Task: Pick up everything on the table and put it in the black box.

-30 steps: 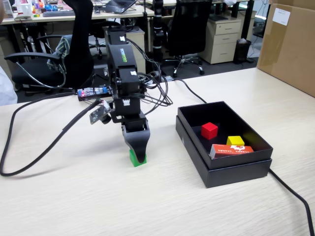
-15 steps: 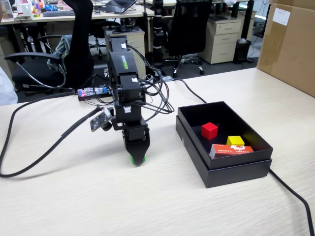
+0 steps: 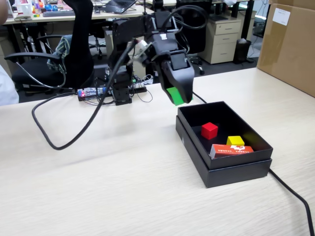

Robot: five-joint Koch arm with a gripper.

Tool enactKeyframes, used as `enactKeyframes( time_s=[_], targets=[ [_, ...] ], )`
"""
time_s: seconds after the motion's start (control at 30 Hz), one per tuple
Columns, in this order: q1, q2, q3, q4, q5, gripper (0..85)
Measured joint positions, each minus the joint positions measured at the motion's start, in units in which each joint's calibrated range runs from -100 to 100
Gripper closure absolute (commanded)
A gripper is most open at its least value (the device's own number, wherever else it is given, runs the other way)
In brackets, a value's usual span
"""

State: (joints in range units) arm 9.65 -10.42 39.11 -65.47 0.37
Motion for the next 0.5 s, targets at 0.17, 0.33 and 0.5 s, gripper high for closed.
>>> enactKeyframes(
  time_s=[0.17, 0.33, 0.5],
  targets=[
    [2.49, 15.15, 12.41, -1.47, 1.12, 84.6],
    [2.88, 30.29, 16.70, -1.70, 1.76, 84.6],
    [3.57, 37.15, 14.51, -3.87, 2.30, 84.6]
  ],
)
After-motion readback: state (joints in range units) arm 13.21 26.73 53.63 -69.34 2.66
